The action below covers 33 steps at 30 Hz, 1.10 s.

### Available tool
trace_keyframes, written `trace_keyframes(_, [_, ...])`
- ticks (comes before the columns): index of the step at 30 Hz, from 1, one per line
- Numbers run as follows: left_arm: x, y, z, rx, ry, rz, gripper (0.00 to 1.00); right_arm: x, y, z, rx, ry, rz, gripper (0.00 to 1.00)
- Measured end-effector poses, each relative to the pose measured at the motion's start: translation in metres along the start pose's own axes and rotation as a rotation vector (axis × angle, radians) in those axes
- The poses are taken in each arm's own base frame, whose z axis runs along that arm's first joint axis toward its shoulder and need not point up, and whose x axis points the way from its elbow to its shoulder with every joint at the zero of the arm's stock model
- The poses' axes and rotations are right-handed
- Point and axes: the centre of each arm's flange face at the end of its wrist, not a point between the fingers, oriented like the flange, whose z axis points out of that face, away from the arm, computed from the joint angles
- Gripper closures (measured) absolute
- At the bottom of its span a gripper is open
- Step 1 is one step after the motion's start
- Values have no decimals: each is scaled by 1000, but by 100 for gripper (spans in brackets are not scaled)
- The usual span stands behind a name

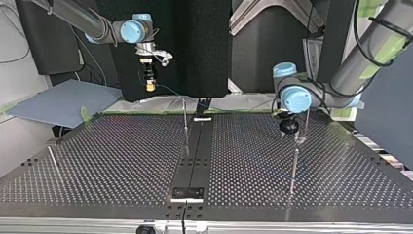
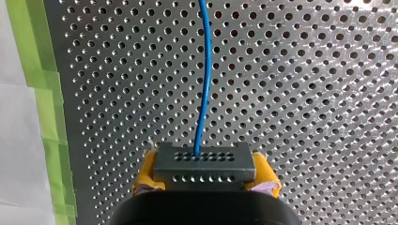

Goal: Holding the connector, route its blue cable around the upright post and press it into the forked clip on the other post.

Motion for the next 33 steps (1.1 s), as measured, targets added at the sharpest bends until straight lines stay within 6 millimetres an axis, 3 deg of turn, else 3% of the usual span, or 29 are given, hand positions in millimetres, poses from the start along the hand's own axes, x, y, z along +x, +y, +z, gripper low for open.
trace_keyframes(10, [9,17,3,0,13,-43,0,0,0,0,0,-1,0,100])
trace_keyframes(33, [41,48,-19,134,110,-245,0,0,0,0,0,-3,-7,100])
